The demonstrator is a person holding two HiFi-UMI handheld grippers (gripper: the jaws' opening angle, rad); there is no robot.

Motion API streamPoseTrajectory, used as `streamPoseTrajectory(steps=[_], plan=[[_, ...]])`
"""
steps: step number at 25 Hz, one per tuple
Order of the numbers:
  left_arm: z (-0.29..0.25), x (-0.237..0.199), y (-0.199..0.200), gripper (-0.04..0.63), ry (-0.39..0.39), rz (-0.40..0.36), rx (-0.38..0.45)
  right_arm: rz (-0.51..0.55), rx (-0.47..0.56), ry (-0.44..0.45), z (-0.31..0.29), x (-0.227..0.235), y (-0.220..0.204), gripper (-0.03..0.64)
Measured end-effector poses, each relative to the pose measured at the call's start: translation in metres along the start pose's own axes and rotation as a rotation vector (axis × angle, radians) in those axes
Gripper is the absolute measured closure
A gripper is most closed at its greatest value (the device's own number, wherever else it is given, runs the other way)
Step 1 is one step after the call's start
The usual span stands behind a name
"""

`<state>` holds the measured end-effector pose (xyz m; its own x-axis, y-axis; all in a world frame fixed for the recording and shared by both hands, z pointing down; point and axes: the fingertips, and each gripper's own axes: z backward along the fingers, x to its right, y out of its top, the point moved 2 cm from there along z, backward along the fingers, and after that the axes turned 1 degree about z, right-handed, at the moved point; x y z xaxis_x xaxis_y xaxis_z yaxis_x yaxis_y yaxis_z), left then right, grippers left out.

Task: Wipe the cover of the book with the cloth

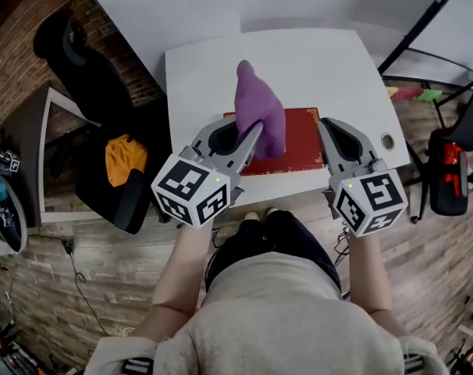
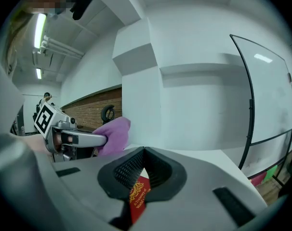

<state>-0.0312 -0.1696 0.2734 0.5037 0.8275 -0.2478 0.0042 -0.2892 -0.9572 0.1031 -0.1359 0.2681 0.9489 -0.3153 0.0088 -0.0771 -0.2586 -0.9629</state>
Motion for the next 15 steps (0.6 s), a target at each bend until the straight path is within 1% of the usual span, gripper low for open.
streamPoseTrajectory(steps=[2,5,8,12,15], plan=[[0.002,-0.002,0.008,0.528,0.027,0.001,0.041,0.032,0.004,0.015,-0.003,-0.001,0.006,0.595],[0.005,0.001,0.02,0.528,0.041,-0.007,0.086,0.059,0.014,0.051,-0.003,-0.004,0.015,0.594],[0.007,0.005,0.027,0.528,0.052,-0.012,0.114,0.054,0.037,0.08,-0.001,-0.005,0.022,0.595],[0.012,0.008,0.032,0.528,0.059,0.026,0.159,0.032,0.077,0.11,0.003,-0.004,0.03,0.595],[0.016,0.012,0.035,0.528,0.07,0.019,0.177,0.02,0.1,0.135,0.004,-0.004,0.032,0.595]])
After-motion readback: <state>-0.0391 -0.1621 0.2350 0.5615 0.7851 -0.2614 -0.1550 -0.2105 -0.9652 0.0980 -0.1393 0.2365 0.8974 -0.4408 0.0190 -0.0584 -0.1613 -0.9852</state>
